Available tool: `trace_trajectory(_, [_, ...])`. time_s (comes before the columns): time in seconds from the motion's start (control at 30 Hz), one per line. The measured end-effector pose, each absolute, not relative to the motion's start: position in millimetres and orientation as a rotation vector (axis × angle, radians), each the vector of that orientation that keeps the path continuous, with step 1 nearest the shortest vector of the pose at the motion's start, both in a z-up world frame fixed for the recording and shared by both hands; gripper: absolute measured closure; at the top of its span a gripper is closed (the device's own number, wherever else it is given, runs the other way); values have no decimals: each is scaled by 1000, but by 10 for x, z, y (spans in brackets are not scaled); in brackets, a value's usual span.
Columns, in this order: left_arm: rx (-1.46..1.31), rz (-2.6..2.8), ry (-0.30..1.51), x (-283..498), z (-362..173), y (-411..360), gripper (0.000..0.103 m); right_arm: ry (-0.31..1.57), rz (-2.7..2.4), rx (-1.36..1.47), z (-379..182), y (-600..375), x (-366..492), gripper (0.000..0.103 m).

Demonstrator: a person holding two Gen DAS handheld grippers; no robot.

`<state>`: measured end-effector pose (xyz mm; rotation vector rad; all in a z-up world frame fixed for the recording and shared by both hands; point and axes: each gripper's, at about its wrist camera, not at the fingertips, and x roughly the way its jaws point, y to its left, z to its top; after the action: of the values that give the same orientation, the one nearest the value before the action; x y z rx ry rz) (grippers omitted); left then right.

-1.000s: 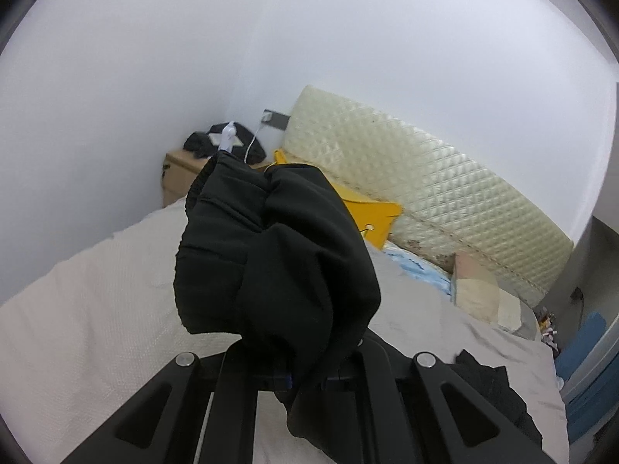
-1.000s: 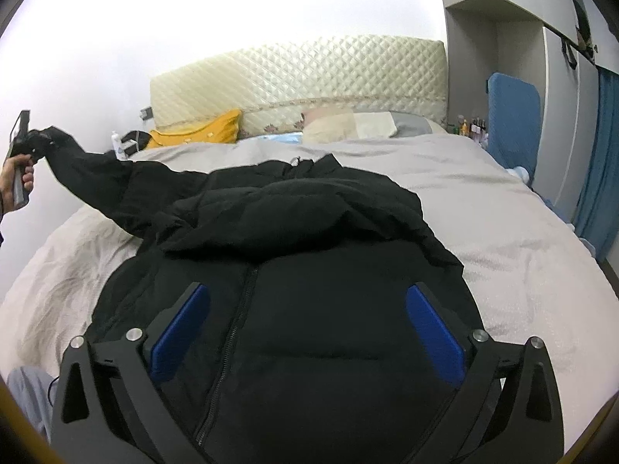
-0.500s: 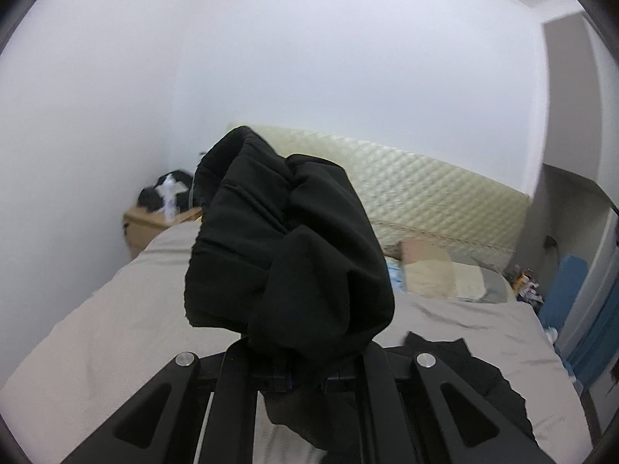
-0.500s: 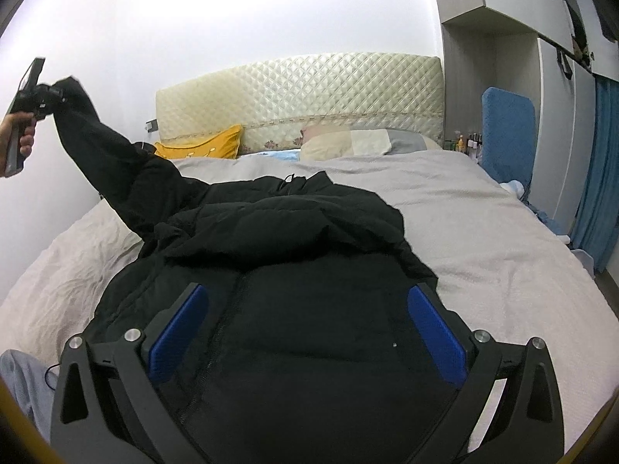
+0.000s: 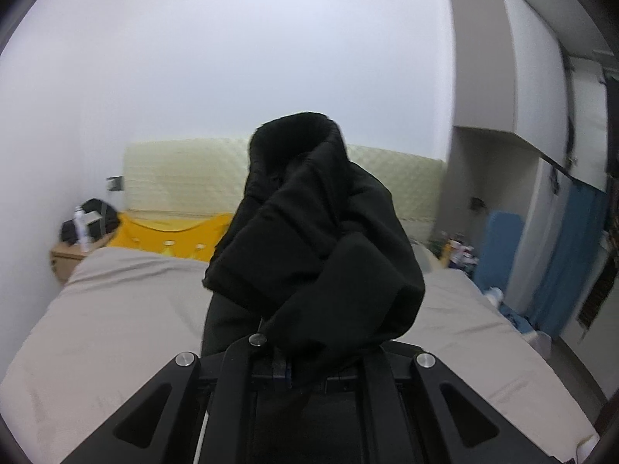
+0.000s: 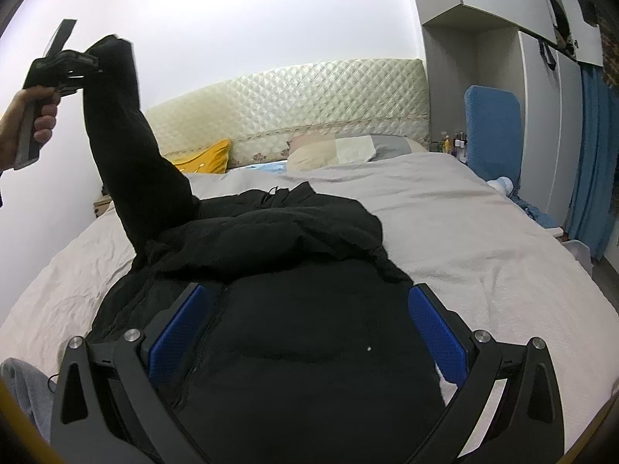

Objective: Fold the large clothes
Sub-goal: 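Grasp the other sleeve cuff with the left gripper and lift it, then fold the held sleeve across the jacket body with the left gripper, release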

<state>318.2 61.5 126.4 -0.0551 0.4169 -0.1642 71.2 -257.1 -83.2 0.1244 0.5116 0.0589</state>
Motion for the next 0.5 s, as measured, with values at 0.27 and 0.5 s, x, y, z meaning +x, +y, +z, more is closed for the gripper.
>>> trace_trajectory(0.27, [-60, -335, 471, 3345, 736, -375, 95, 526, 12, 178, -852, -2813, 795, 0])
trace_trajectory(0.5, [-77, -468, 579, 3576, -24, -1062, 95, 534, -5, 234, -923, -2964, 847, 0])
